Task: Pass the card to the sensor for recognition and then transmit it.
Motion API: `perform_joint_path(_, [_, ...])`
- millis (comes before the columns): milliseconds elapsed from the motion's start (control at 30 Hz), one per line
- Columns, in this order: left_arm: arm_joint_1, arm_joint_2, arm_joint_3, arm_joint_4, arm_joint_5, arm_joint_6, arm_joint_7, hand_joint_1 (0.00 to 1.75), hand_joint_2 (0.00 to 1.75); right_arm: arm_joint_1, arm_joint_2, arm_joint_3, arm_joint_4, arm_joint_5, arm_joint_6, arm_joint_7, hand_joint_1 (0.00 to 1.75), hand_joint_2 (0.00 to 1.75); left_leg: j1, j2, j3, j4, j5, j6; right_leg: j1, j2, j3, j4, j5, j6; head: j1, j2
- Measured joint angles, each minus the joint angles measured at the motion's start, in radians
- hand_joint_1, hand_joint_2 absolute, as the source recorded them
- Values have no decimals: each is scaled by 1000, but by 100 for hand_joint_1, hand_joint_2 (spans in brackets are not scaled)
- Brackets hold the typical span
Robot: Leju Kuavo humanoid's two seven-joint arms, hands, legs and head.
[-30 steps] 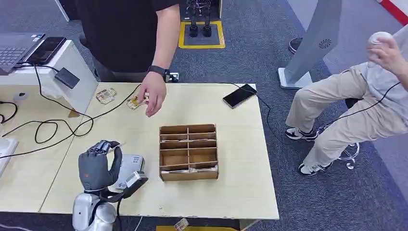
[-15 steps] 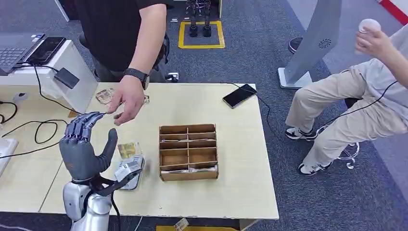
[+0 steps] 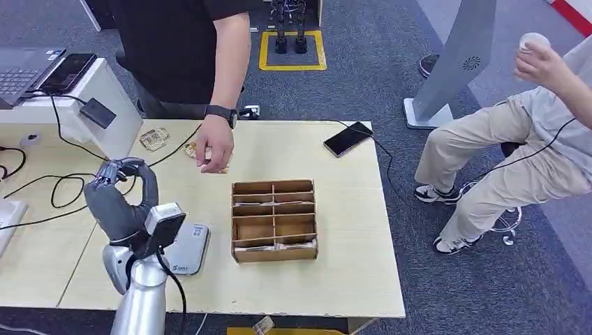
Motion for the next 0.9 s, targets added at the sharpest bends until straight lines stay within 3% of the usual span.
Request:
perform_joint_path(67, [-17, -3, -4, 17, 1, 0, 5, 0, 175, 0, 0, 0, 1, 0, 0, 0, 0, 175, 0, 0, 0, 0, 0, 0, 0, 0, 0, 0, 0, 0, 0, 0])
perform_joint_path(200, [-28, -8, -4, 36, -14, 0, -8, 0, 175, 0, 0, 0, 2, 0, 0, 0, 0, 175, 0, 0, 0, 0, 0, 0, 0, 0, -1, 0, 0, 0, 0, 0])
perform_joint_path(367, [-29, -8, -4, 43, 44, 0, -29, 0, 175, -1, 0, 0, 6, -3, 0, 0, 0, 175, 0, 0, -1, 0, -1, 0, 0, 0, -1, 0, 0, 0, 0, 0])
perform_joint_path(500, [-29, -8, -6, 47, 138, -10, -9, 0, 175, -1, 0, 0, 6, -14, 0, 3, 0, 175, 0, 0, -1, 0, 0, 0, 0, 0, -1, 0, 0, 0, 0, 0])
perform_joint_path(900, [-31, -8, -13, 63, 174, -29, 7, 0, 175, -1, 0, 0, 11, -19, 0, 6, 0, 175, 0, 0, -1, 0, -1, 0, 0, 0, -1, 0, -1, 0, 0, 0])
